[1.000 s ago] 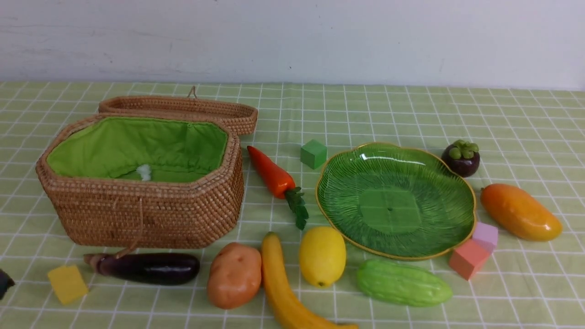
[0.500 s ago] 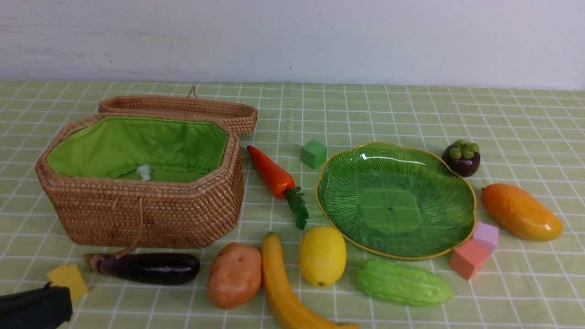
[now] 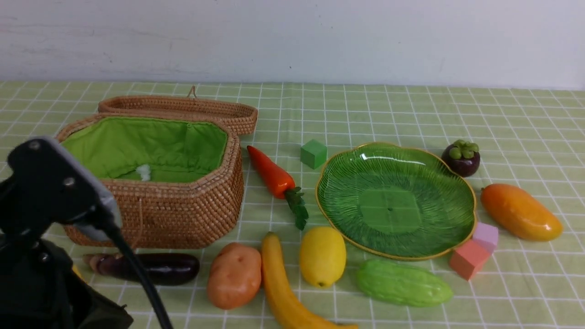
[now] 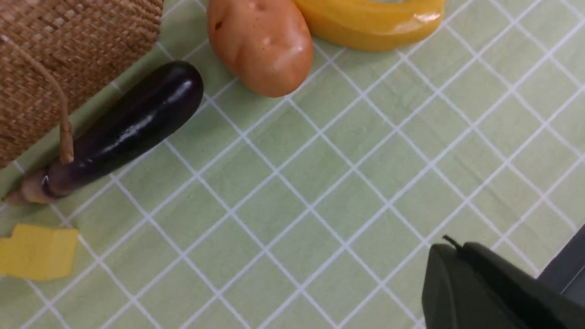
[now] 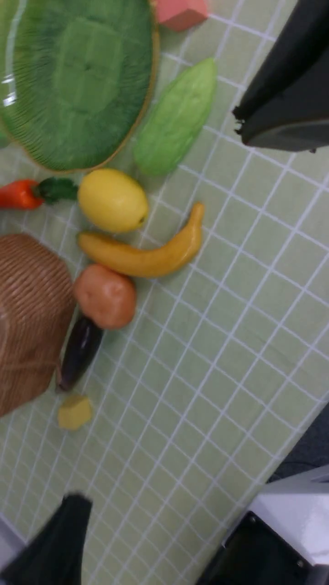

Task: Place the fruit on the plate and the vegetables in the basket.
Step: Use the left arm to grab an eggplant and put it into the left basket

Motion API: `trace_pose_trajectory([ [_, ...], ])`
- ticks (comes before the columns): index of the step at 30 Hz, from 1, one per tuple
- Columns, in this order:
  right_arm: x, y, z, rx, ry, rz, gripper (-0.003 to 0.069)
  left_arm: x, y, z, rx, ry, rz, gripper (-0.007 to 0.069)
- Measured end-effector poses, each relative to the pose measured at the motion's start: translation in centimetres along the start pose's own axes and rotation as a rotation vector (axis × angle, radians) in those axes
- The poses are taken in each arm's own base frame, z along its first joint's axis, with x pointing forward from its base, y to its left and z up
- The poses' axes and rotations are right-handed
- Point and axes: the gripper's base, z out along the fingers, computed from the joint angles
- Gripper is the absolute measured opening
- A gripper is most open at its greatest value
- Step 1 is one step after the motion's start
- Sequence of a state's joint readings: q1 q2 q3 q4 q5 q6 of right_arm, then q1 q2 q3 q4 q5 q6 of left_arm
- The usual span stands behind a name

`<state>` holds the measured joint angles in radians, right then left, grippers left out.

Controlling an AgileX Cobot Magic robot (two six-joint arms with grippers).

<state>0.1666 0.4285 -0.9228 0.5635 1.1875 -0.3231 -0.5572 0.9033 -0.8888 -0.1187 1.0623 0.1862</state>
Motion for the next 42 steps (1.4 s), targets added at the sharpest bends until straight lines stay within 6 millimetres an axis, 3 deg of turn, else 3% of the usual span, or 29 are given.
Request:
trace_pose_trajectory([
  [7, -1.7, 2.4, -3.9, -0.130, -0.062, -0.201, -0.0004, -0.5, 0.6, 1.9, -0.018, 0.084, 0.109, -0.0013],
  [14, -1.7, 2.2, -4.2, -0.118, -0.059, -0.237, 0.0001, -1.4, 2.9, 2.8, -0.015, 0.088, 0.086, -0.0013],
  [17, -1.7, 2.0, -4.2, -0.096, -0.053, -0.246, 0.0004, -1.8, 3.9, 3.5, 0.006, 0.081, 0.152, -0.0013],
  [21, -1.7, 2.0, -4.2, -0.092, -0.052, -0.249, 0.0005, -2.2, 5.0, 5.4, 0.015, 0.112, 0.245, -0.0013],
  [24, -1.7, 2.0, -4.2, -0.096, -0.050, -0.253, 0.0008, -2.7, 6.2, 7.9, -0.008, 0.157, 0.313, 0.0004],
  [28, -1.6, 1.9, -4.3, -0.116, -0.046, -0.267, 0.0014, -2.7, 7.3, 10.4, -0.028, 0.220, 0.354, 0.0115],
  [33, -1.6, 1.9, -4.3, -0.123, -0.044, -0.273, 0.0020, -2.7, 8.6, 13.6, -0.050, 0.274, 0.394, 0.0364],
  [36, -1.6, 1.9, -4.3, -0.123, -0.044, -0.273, 0.0022, -2.6, 9.2, 15.0, -0.059, 0.295, 0.439, 0.0466],
  [42, -1.6, 1.9, -4.3, -0.123, -0.044, -0.273, 0.0023, -2.6, 9.9, 16.5, -0.095, 0.307, 0.513, 0.0521],
])
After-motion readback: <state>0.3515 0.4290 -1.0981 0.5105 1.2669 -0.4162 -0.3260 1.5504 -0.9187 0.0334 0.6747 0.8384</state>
